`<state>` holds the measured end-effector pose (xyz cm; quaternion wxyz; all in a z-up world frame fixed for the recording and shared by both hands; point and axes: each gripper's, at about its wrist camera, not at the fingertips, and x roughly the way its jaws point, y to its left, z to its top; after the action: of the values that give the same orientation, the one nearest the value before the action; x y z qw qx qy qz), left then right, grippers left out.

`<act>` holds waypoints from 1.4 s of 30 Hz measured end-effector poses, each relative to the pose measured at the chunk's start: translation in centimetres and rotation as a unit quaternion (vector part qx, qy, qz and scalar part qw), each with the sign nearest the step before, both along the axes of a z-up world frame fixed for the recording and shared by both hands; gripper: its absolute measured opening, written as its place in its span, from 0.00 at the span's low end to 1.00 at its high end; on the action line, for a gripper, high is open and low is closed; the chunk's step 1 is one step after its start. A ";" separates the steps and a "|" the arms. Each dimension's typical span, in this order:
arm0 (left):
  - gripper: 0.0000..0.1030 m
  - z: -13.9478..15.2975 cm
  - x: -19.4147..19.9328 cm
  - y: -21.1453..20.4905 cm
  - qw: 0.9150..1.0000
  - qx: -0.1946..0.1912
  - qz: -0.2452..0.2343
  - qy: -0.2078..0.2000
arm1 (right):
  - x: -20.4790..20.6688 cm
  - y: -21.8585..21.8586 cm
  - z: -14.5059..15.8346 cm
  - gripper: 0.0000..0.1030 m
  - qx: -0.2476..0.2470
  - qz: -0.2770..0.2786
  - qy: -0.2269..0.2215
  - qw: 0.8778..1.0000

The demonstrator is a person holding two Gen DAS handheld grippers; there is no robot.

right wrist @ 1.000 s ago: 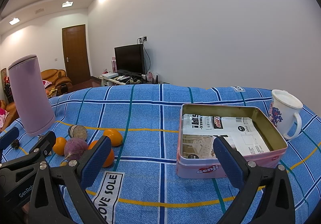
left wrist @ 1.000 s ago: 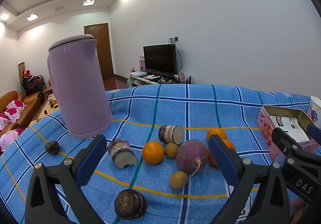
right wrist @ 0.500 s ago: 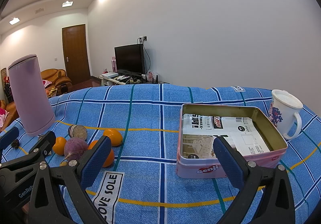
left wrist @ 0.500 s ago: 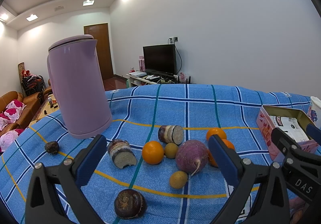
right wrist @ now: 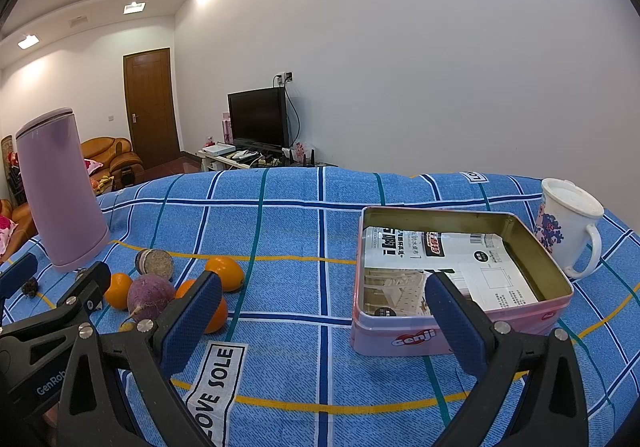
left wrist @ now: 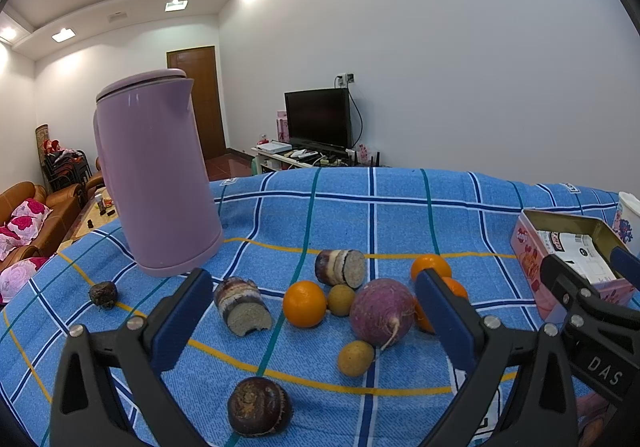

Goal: Organize fruits

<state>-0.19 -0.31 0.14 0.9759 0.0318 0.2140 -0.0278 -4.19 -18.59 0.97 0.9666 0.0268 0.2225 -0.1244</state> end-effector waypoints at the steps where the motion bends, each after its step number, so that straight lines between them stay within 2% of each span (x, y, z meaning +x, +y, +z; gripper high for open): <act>1: 1.00 0.0 0.0 0.0 1.000 0.000 0.000 0.000 | 0.0 0.0 0.0 0.99 0.000 0.000 0.000 1.000; 20: 1.00 -0.1 -0.2 0.7 1.000 -0.020 -0.007 0.008 | 0.0 -0.1 -0.2 0.99 0.001 0.000 0.003 1.000; 27: 1.00 0.4 -1.1 3.1 0.999 -0.041 0.004 0.033 | 0.1 0.1 -0.3 0.99 0.001 0.011 0.004 1.000; 32: 1.00 0.3 -2.7 6.2 0.999 -0.013 0.019 0.036 | 0.0 0.2 -0.3 0.99 0.011 0.025 0.007 1.000; 38: 1.00 -0.9 -3.7 9.9 0.997 0.006 0.018 0.077 | 0.5 0.9 -0.7 0.98 0.038 0.071 0.031 0.996; 40: 1.00 -1.1 -3.9 10.8 0.996 0.009 0.008 0.091 | 0.6 1.4 -0.8 0.94 0.041 0.088 0.037 0.995; 42: 1.00 -1.1 -3.8 12.1 0.995 0.008 0.008 0.101 | 0.7 2.0 -1.1 0.81 0.054 0.119 0.051 0.990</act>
<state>-4.02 11.78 -0.96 0.9491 0.0345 0.3122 -0.0213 -3.48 -16.58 -0.14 0.9592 0.0456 0.2792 0.0023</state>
